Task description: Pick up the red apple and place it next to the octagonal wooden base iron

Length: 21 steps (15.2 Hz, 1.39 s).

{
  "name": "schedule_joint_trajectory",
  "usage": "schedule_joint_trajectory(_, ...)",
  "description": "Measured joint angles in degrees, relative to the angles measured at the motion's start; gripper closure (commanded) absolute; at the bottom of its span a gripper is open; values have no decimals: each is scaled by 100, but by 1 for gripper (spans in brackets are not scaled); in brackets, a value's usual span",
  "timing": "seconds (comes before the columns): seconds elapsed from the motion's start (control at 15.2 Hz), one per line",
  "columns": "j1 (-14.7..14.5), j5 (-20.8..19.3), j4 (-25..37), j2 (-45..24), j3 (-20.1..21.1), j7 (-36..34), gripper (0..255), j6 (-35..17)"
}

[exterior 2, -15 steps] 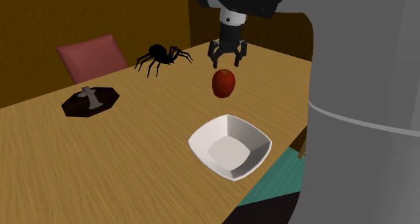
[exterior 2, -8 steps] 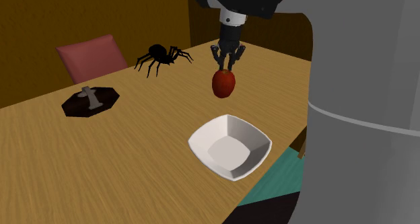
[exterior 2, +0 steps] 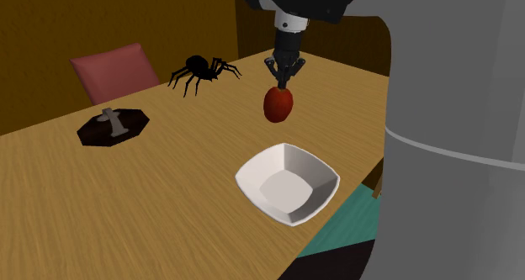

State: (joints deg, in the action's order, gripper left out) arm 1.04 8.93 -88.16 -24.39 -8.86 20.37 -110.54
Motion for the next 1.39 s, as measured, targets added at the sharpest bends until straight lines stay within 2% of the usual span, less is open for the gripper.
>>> schedule_joint_trajectory(0.4, -3, -28, 201, 108, -9, -42, 255, 307)
schedule_joint_trajectory(1.39, 50, -59, 1397, 100, -26, -153, 255, 1489)
